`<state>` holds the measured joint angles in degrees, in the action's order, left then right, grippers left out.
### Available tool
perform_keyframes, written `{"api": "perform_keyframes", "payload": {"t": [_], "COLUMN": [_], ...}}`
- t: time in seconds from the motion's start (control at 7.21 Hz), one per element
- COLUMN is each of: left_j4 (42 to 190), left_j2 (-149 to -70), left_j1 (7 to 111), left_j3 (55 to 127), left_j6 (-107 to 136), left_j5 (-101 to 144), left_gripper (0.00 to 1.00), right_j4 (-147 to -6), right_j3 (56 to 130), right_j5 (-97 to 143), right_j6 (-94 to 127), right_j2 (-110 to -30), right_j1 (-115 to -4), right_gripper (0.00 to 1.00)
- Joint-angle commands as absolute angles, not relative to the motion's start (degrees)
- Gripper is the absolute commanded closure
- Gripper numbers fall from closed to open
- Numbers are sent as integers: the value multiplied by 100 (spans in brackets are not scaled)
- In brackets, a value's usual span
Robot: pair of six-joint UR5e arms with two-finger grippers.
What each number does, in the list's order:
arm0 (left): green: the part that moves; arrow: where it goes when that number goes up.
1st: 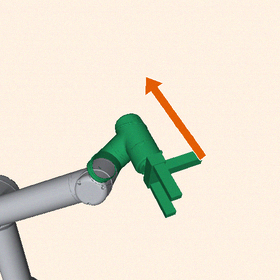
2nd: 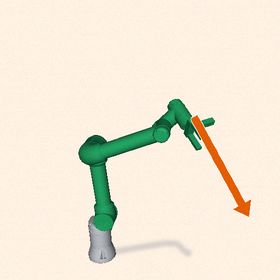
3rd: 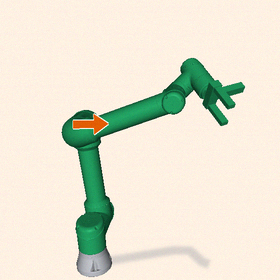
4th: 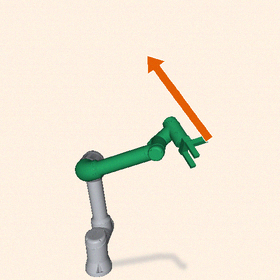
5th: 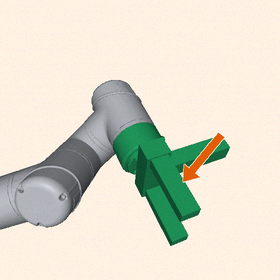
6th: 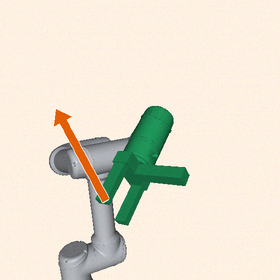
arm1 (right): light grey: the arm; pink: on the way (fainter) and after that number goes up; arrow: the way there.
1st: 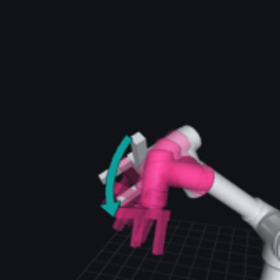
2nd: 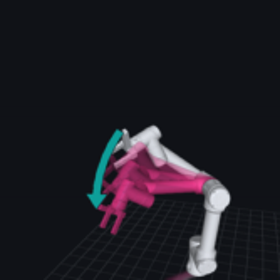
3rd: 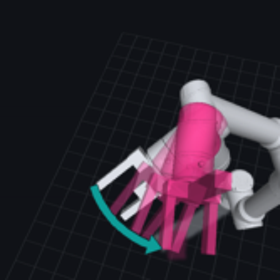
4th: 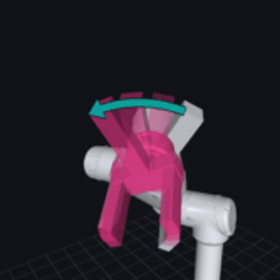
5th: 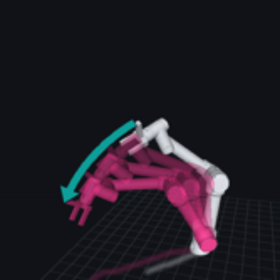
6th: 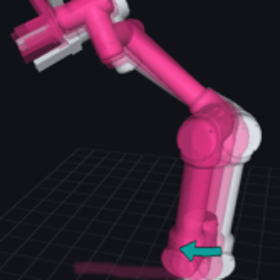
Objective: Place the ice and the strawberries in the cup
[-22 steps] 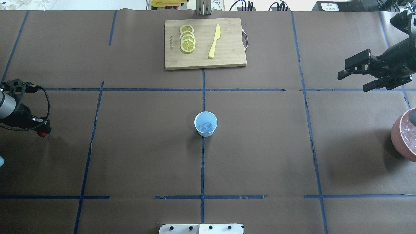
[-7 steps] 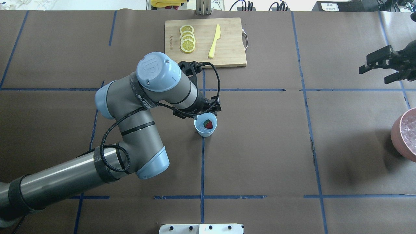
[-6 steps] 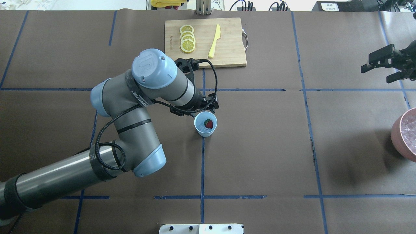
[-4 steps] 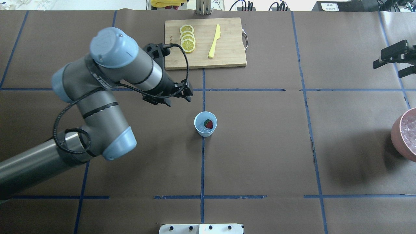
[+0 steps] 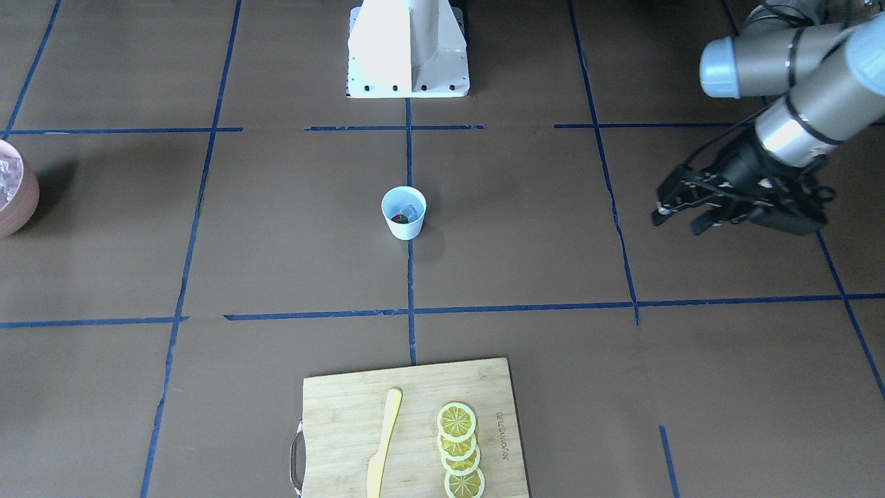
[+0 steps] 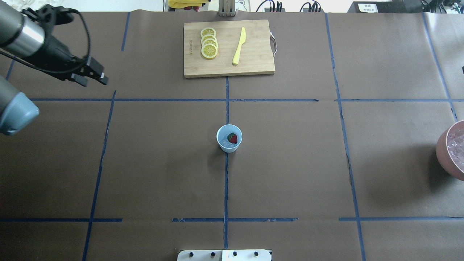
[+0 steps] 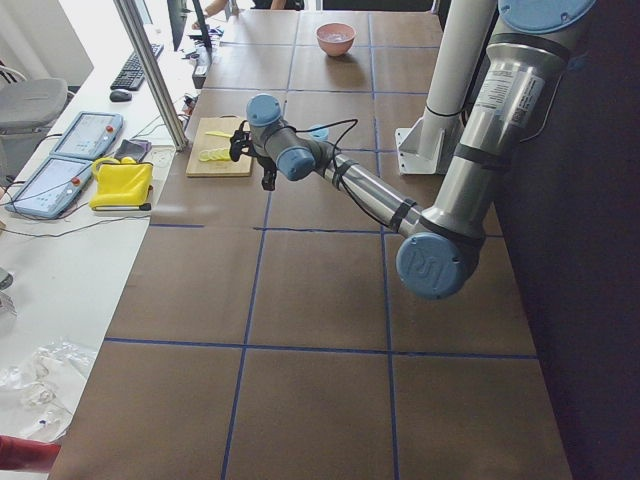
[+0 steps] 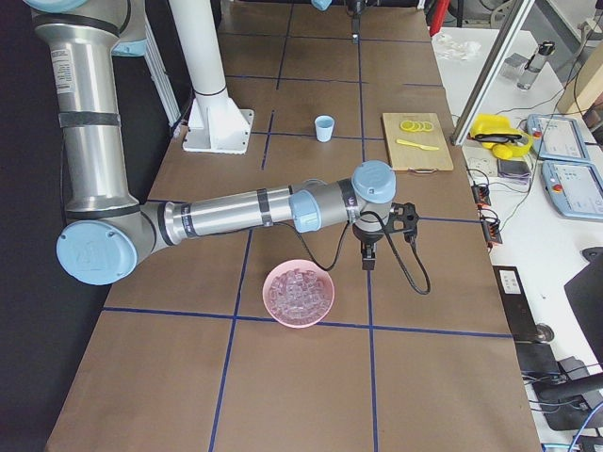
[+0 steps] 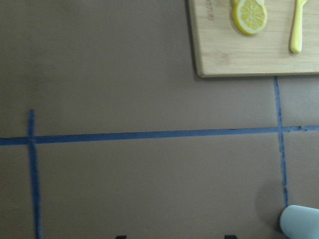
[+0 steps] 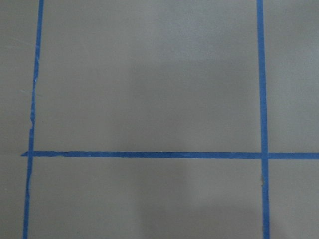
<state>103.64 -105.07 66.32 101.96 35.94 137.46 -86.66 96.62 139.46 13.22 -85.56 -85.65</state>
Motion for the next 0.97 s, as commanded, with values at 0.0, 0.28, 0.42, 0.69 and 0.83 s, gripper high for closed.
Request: {"api": "perform_keyframes", "payload": {"t": [0.0, 0.28, 0.42, 0.69, 0.83], "left_j4": [8774, 7841, 7805, 7866, 7918], "left_j2": [-10072, -10064, -10072, -10029, -9785], "left_j1": [8323, 8832, 9024, 9018, 9009], "left_j3": [10003, 9514, 9197, 8519, 8769], "left_j6": [210, -1287, -1631, -1635, -1556], "left_j5": [13756, 12931, 12946, 13915, 14087], "left_gripper": [28, 26, 24, 14, 1], "right_j4": [-9131, -9236, -9577, -10079, -10072], "right_j3": [9361, 9221, 9237, 9368, 9352], "right_j5": [13748, 13360, 13359, 13421, 13369], "right_j6": [257, -235, -542, -1054, -1046], "right_j2": [-8508, -8578, -8569, -8578, -8578], "right_j1": [-8824, -8807, -8824, -9025, -9018], "right_gripper": [0, 0, 0, 0, 0]}}
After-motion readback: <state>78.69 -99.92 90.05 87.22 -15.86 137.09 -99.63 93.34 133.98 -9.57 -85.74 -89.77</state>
